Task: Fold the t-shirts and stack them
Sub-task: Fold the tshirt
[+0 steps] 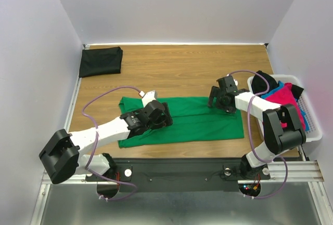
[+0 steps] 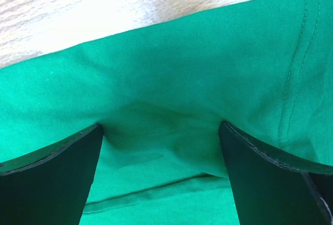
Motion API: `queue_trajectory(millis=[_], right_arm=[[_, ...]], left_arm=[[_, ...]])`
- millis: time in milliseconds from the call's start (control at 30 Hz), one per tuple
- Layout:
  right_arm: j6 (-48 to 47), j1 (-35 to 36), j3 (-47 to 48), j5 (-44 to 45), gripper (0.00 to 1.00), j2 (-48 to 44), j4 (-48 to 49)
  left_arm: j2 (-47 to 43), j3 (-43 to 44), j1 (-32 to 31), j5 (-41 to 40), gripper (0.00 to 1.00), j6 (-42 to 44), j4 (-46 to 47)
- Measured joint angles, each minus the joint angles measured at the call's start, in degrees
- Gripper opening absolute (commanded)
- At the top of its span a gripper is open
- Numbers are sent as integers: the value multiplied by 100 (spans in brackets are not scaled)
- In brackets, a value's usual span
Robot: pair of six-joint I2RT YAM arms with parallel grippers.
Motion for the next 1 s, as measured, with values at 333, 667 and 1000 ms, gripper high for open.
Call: queue_trajectory(millis=[333, 667, 1000], right_arm=[[-247, -2, 297, 245, 100, -295, -374], [-306, -39, 498, 374, 100, 24, -372], [-74, 42, -330, 214, 100, -234, -164]], left_arm=[[-175, -190, 1469, -289, 99, -463, -468], [785, -350, 2496, 503, 98, -142, 313], [3521, 2546, 3027, 988, 96, 549, 487]])
